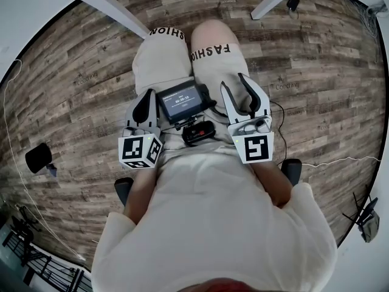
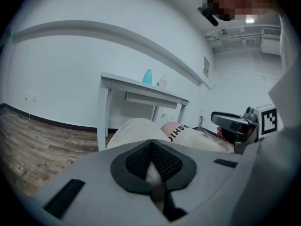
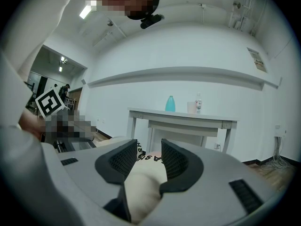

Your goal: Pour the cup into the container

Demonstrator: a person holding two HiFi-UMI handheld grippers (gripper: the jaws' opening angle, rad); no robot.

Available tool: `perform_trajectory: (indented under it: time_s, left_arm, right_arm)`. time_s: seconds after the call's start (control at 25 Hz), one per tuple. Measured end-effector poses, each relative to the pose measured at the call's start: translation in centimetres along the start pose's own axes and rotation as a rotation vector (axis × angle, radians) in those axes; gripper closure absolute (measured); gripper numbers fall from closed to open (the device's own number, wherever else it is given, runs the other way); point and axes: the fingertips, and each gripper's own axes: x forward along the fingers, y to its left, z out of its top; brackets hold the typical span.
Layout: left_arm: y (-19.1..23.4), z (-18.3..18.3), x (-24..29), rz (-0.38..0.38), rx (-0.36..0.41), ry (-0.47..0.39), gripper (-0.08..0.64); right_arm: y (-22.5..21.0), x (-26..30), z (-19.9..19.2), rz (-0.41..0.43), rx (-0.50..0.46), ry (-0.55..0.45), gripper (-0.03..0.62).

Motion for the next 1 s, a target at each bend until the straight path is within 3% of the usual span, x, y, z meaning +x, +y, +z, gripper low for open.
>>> perform_trajectory:
  time_s: [1.0]
  left_arm:
    - [-0.02,0.12,-0.03,0.002,0.0,0.001,0.551]
  right_arm:
    - [-0.04,-0.02,0.15,-0.002,-0.003,-0.002,0.426]
